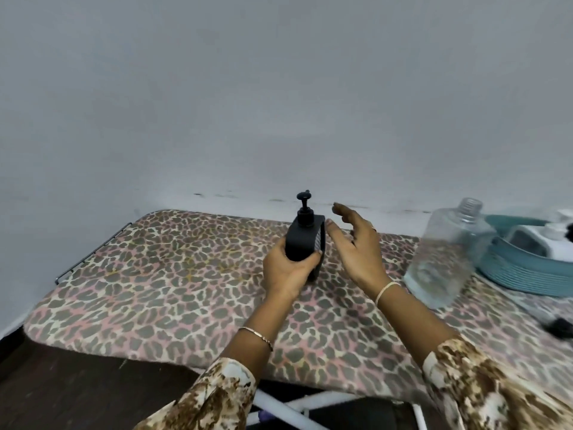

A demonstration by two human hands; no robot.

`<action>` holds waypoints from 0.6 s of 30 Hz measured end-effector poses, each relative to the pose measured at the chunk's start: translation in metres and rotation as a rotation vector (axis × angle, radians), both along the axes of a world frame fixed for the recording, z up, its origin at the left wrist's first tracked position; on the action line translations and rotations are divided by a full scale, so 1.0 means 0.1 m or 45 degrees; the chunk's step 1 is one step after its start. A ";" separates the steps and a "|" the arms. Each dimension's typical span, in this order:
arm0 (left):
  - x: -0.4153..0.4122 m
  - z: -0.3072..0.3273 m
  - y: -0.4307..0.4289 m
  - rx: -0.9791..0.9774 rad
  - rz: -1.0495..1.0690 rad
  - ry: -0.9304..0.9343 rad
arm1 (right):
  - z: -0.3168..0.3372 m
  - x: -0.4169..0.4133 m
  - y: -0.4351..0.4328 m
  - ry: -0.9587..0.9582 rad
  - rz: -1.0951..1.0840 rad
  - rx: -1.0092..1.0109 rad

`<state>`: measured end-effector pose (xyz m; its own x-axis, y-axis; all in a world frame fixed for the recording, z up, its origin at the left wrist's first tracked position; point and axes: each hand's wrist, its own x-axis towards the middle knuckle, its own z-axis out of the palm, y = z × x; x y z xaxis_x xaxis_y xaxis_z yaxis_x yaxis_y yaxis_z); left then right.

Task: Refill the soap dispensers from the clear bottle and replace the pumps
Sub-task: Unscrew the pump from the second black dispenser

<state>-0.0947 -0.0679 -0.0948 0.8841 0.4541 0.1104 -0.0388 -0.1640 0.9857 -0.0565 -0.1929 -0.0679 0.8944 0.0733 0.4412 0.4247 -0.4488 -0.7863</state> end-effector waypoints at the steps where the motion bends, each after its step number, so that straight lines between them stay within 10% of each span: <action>1: -0.03 -0.02 -0.11 0.006 -0.030 0.010 | 0.03 -0.03 -0.06 0.001 -0.035 -0.007; 18: -0.20 -0.23 -0.91 0.196 -0.155 0.022 | 0.16 -0.13 -0.53 0.062 -0.395 -0.296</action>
<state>-0.1144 -0.1585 -0.1180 0.9338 0.3228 0.1545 -0.0508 -0.3079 0.9501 -0.0698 -0.2462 -0.0517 0.9093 -0.1111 0.4010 0.2052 -0.7188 -0.6643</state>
